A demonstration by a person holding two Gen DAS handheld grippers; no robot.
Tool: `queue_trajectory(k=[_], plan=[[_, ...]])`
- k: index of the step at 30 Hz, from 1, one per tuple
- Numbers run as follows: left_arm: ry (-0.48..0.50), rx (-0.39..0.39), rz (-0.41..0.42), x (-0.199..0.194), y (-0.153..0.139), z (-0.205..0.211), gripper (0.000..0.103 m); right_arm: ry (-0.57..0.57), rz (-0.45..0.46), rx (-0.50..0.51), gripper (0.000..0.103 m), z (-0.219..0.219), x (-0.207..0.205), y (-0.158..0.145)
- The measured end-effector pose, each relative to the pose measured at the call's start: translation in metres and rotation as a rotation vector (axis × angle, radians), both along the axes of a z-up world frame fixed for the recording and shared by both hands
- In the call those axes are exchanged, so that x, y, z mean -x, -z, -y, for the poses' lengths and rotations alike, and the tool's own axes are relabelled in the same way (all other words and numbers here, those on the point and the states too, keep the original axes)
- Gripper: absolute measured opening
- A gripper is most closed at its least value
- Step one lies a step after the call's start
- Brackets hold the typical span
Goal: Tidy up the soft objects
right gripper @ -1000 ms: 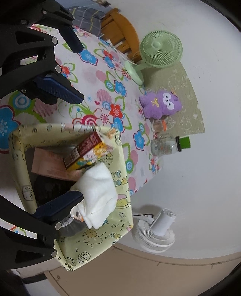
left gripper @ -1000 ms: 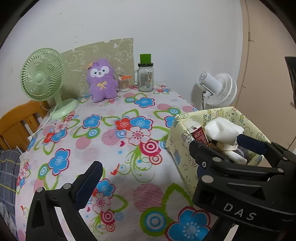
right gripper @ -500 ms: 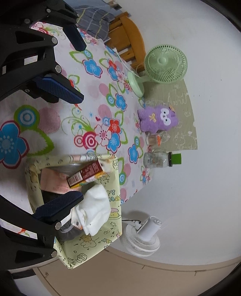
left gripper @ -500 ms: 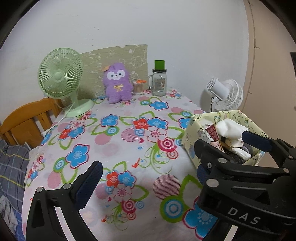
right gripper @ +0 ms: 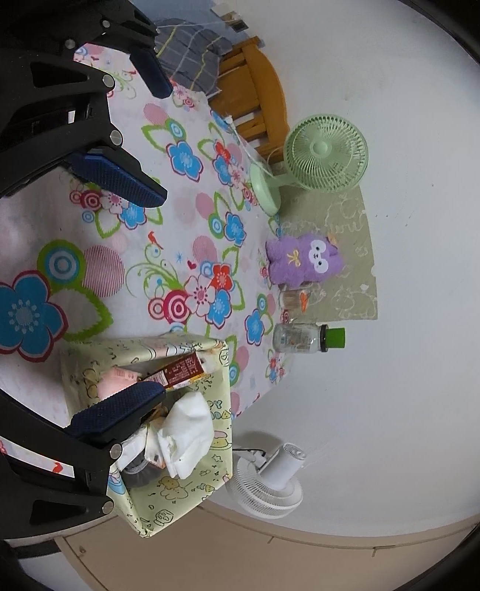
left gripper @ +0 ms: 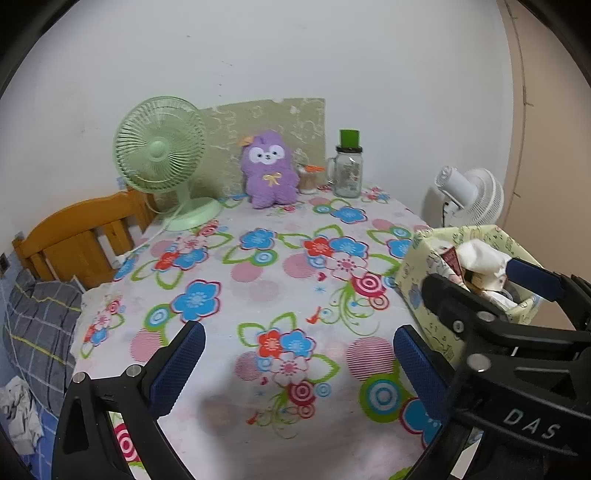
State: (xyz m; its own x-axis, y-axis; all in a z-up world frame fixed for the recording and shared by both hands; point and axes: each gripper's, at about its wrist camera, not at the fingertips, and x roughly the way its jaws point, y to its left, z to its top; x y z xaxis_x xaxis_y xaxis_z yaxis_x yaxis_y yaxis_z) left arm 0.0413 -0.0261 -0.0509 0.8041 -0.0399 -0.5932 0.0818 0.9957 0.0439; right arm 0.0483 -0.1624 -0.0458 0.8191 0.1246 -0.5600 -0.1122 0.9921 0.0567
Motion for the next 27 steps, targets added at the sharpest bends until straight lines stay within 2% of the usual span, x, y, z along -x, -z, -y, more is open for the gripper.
queue_trajectory(k=[11, 27], plan=[[-0.079, -0.002, 0.051, 0.020, -0.016, -0.029, 0.103, -0.006, 0.061, -0.003, 0.097, -0.002, 0.021, -0.015], [-0.080, 0.002, 0.117, 0.041, -0.032, -0.035, 0.103, 0.005, 0.121, 0.009, 0.097, 0.009, 0.043, -0.028]])
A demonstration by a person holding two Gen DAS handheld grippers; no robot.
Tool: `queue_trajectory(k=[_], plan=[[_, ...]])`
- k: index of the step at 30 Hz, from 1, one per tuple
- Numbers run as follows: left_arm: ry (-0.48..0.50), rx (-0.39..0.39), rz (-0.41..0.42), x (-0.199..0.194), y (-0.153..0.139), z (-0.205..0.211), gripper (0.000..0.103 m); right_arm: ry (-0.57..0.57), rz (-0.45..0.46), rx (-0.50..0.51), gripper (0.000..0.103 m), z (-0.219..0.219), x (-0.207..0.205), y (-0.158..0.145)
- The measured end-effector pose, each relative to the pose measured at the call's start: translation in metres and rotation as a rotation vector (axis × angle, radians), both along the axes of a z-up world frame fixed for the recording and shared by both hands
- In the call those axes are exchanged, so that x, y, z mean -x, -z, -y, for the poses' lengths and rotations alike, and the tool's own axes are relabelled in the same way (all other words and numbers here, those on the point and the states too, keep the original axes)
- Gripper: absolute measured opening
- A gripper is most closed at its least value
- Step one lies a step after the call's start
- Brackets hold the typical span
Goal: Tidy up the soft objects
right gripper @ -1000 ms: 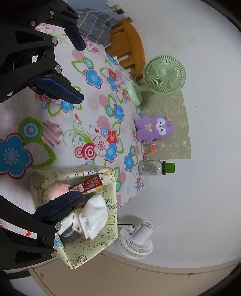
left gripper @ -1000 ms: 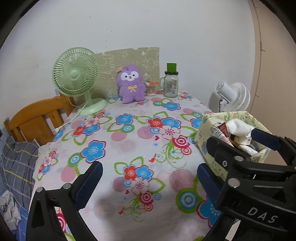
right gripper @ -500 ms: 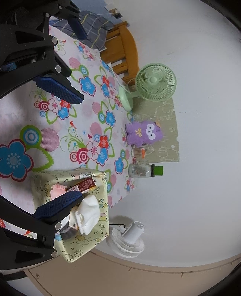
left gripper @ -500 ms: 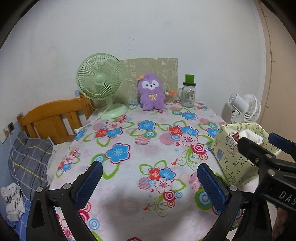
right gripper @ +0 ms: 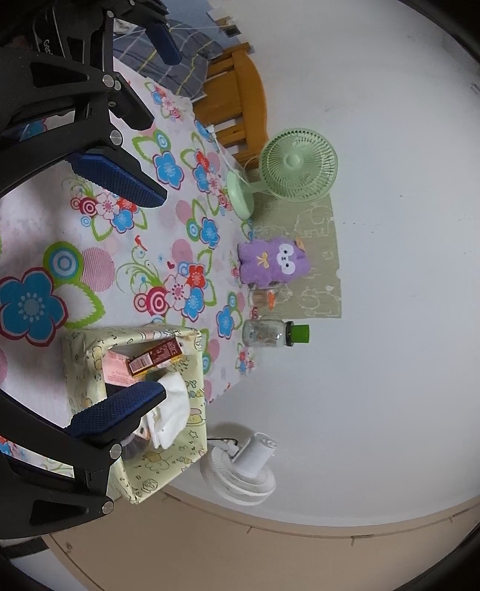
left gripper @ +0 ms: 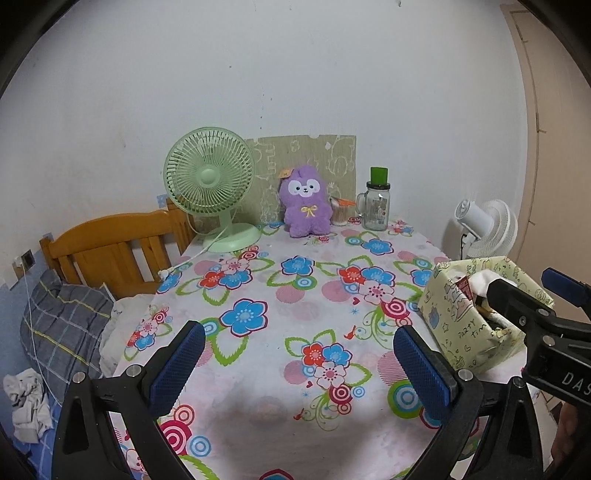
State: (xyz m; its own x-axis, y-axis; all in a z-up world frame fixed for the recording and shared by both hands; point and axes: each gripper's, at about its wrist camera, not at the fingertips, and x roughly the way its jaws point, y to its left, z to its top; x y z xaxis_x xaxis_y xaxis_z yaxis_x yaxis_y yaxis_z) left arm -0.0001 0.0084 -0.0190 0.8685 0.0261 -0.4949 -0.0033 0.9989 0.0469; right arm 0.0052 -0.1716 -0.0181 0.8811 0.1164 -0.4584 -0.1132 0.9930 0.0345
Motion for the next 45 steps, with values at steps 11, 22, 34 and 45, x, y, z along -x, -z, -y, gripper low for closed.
queue_trajectory(k=[11, 22, 34, 45], plan=[[-0.002, 0.012, 0.023, 0.0040, -0.0065, -0.0020, 0.103, 0.004, 0.012, 0.008, 0.098, 0.0040, 0.0047, -0.0015], [-0.001, 0.025, 0.026, 0.0043, -0.0091, -0.0025, 0.103, 0.002, 0.027, 0.005, 0.099, 0.0011, 0.0049, -0.0028], [0.002, 0.027, 0.031, 0.0046, -0.0101, -0.0033, 0.103, -0.002, 0.032, -0.009, 0.100, 0.0004, 0.0041, -0.0040], [-0.011, 0.021, 0.022, 0.0033, -0.0092, -0.0001, 0.103, 0.002, 0.036, -0.018, 0.101, 0.0023, 0.0047, -0.0040]])
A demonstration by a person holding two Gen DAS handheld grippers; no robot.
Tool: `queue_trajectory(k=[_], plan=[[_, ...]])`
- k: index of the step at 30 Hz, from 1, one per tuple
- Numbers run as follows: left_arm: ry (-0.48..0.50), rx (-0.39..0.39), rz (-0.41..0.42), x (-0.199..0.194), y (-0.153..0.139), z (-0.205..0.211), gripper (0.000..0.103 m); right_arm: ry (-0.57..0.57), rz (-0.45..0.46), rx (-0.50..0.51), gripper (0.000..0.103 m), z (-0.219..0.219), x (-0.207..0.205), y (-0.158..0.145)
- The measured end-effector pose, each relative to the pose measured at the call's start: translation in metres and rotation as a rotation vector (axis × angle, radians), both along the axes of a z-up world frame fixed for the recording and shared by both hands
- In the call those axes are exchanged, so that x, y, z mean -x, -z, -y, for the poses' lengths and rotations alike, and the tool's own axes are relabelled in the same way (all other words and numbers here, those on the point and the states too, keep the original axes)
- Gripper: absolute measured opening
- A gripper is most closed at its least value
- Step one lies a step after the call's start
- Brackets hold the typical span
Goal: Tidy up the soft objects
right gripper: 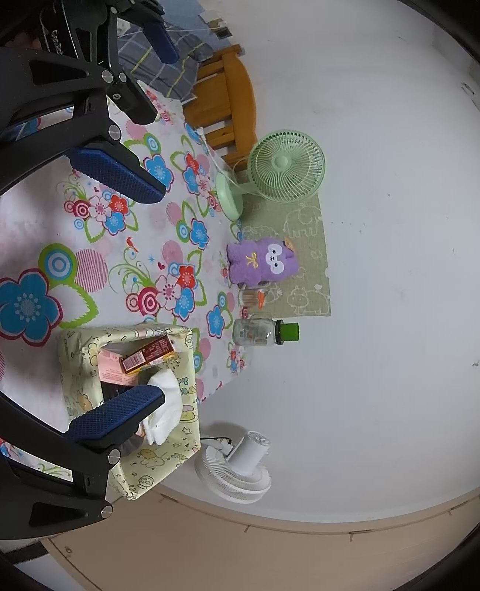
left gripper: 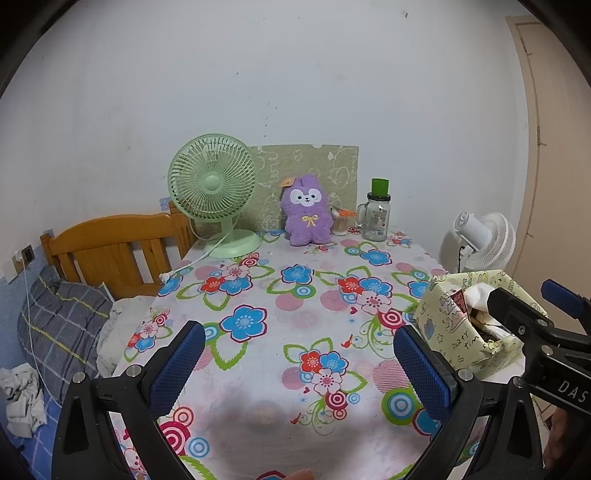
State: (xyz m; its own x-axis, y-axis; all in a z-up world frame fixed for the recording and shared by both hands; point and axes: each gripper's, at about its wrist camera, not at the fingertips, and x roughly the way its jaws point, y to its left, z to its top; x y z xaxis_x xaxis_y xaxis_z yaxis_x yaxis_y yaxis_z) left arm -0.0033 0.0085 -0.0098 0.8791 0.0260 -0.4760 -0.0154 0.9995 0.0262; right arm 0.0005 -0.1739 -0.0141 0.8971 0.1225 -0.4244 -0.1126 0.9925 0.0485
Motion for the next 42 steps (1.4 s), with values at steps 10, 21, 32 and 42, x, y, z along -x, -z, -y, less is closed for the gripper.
queue_trajectory(k=[10, 21, 32, 42], plan=[[0.001, 0.014, 0.004, 0.0003, 0.0010, -0.0018, 0.103, 0.005, 0.008, 0.005, 0.103, -0.0001, 0.0010, 0.0002], [0.001, 0.016, 0.002, 0.0000, 0.0010, -0.0015, 0.103, 0.006, 0.007, 0.005, 0.103, 0.0001, 0.0010, -0.0001], [0.004, 0.019, 0.007, 0.0008, 0.0010, -0.0008, 0.103, 0.004, 0.009, -0.002, 0.103, 0.0013, 0.0002, -0.0010], [0.004, 0.019, 0.008, 0.0006, 0.0006, -0.0011, 0.103, 0.004, 0.009, 0.000, 0.103, 0.0012, 0.0001, -0.0007]])
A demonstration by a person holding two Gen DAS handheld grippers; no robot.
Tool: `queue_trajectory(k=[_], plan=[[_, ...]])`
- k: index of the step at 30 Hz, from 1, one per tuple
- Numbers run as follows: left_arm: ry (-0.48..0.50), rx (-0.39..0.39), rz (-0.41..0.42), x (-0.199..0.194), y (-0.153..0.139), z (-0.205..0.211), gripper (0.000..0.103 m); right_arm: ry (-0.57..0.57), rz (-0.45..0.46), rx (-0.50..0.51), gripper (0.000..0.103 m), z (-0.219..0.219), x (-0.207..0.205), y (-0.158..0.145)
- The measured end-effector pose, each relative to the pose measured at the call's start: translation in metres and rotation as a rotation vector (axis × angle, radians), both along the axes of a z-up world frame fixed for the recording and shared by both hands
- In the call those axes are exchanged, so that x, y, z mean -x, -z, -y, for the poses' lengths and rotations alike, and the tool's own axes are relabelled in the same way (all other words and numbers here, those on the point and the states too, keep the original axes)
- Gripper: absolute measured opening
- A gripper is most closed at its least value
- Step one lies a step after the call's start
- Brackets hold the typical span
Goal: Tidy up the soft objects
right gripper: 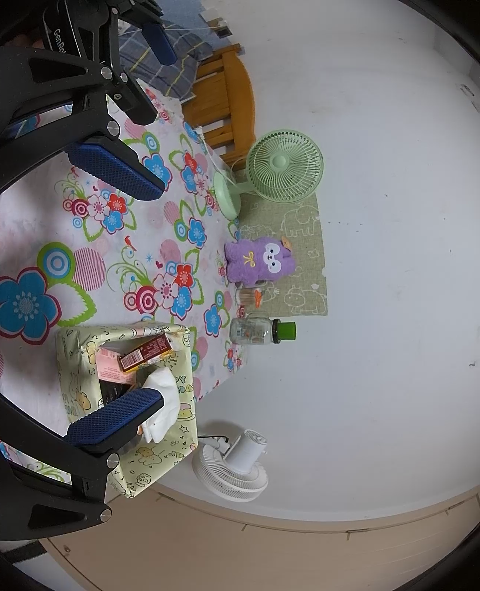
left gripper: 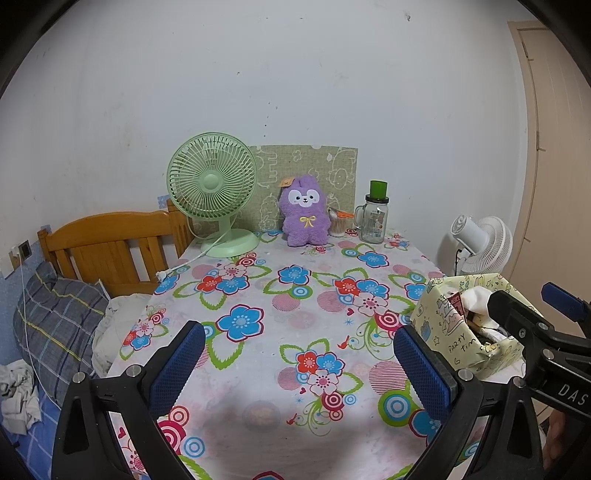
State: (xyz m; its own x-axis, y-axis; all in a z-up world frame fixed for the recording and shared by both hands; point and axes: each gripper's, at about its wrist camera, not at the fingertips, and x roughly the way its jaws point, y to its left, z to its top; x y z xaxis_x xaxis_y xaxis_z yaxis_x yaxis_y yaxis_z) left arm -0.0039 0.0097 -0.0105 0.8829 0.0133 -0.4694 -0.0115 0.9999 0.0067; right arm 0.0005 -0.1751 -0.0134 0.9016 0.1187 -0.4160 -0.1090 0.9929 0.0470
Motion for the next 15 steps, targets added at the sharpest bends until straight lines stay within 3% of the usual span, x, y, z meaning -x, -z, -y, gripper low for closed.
queue_trajectory(k=[15], plan=[[0.000, 0.002, 0.005, 0.0013, 0.0007, 0.0008, 0.103, 0.004, 0.002, -0.001, 0.103, 0.0020, 0.0000, 0.0004]])
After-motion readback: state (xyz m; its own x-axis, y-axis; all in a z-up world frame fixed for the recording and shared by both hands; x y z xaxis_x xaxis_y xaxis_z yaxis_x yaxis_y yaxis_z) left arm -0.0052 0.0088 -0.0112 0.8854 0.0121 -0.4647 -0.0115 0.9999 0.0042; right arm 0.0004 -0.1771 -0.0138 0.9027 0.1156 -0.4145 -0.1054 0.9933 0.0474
